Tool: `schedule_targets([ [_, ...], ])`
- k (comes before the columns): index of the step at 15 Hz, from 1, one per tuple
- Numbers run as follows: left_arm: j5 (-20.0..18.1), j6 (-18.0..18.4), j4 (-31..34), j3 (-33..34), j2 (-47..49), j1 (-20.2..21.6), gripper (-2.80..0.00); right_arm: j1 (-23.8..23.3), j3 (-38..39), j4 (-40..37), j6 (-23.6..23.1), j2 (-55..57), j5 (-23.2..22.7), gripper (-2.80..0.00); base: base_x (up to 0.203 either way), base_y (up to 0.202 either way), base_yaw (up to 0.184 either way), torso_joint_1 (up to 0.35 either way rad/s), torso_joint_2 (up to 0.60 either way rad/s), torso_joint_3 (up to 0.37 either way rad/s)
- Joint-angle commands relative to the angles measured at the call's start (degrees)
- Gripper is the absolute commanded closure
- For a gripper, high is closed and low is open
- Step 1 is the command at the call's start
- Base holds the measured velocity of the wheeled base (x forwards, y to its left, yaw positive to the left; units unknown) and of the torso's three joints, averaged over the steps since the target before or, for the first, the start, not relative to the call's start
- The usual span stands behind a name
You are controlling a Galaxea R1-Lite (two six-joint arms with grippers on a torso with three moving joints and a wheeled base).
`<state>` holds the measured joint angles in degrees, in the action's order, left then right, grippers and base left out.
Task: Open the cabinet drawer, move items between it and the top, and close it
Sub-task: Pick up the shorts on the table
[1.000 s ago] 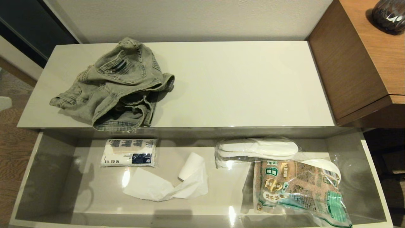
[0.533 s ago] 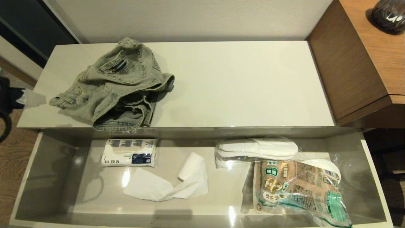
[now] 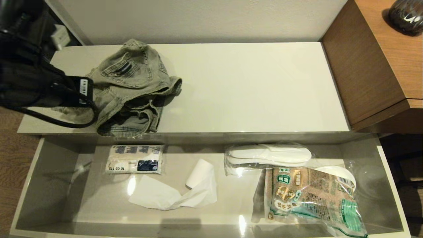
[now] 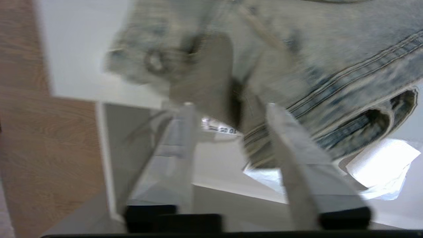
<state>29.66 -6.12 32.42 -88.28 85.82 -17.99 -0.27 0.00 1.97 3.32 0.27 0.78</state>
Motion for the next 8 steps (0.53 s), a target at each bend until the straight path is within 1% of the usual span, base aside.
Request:
schedule_targets([
  [1,0.5,-0.2,-0.1,-1.6,5.6,-1.5,0.00,0.0,0.1,0.0,0.0,0.1,0.0,0.00,0.000,0.000,0.000,0.000,0.00,0.000],
  [2,1.2,-0.3,-0.1,-2.4,6.6,-1.9,0.00,0.0,0.0,0.1,0.0,0.1,0.0,0.00,0.000,0.000,0.000,0.000,0.00,0.000],
  [3,2.1,-0.3,-0.1,-3.3,8.2,-2.4,-2.80,0.0,0.0,0.1,0.0,0.1,0.0,0.00,0.000,0.000,0.000,0.000,0.00,0.000],
  [6,3.5,-0.3,0.3,-9.2,11.7,-4.5,-2.80,0.0,0.1,0.1,0.0,0.1,0.0,0.00,0.000,0.000,0.000,0.000,0.00,0.000],
  [8,3.6,-0.3,0.4,-9.7,11.9,-5.2,-2.80,0.0,0.0,0.0,0.0,0.1,0.0,0.00,0.000,0.000,0.000,0.000,0.00,0.000],
])
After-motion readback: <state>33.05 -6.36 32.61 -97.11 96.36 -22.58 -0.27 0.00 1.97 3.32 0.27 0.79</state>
